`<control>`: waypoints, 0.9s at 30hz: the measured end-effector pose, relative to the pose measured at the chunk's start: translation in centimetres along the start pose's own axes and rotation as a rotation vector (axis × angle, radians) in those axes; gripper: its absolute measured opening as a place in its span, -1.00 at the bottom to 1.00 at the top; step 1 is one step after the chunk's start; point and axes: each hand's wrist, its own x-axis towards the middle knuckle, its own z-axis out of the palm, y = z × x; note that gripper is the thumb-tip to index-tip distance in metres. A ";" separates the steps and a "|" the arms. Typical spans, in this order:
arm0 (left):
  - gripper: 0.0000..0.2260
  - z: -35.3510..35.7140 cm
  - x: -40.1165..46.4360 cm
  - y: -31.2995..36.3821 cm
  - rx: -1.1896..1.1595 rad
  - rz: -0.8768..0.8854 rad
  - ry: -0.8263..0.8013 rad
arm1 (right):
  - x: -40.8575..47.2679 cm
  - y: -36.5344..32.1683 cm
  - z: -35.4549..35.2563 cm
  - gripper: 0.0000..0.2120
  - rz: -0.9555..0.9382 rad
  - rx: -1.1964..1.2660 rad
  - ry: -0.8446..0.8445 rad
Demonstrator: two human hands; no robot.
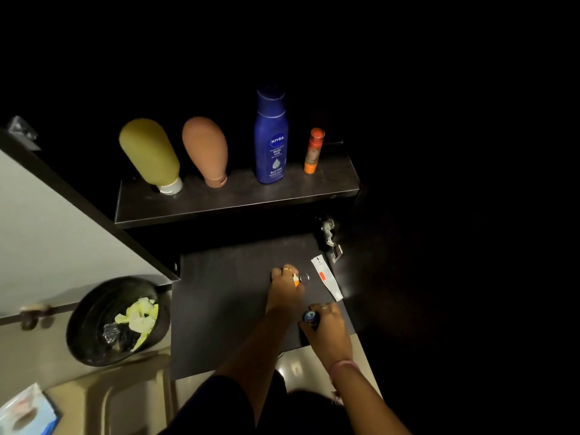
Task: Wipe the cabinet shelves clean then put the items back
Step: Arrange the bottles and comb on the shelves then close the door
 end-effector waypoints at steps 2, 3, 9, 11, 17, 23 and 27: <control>-0.78 -1.1 -1.0 -0.2 -0.052 0.032 0.038 | -0.6 -0.3 -0.8 -0.69 -0.005 0.000 0.008; -0.79 -1.5 -1.4 -0.3 -0.101 0.052 0.065 | -0.8 -0.4 -1.2 -0.68 -0.004 0.008 0.017; -0.84 -7.0 -5.8 0.5 -0.314 0.094 0.072 | -3.0 -2.6 -5.1 -0.65 -0.067 0.095 0.106; -0.80 -9.1 -7.5 1.3 -0.396 0.131 0.071 | -3.8 -3.9 -6.8 -0.64 -0.126 0.133 0.158; -0.80 -15.9 -11.6 5.4 -0.466 0.279 0.172 | -6.5 -9.4 -12.8 -0.64 -0.341 0.334 0.323; -0.79 -23.0 -15.0 12.0 -0.494 0.563 0.366 | -9.5 -16.3 -19.8 -0.66 -0.570 0.545 0.470; -0.79 -27.6 -16.8 16.5 -0.512 0.711 0.454 | -10.6 -20.5 -24.7 -0.64 -0.708 0.572 0.557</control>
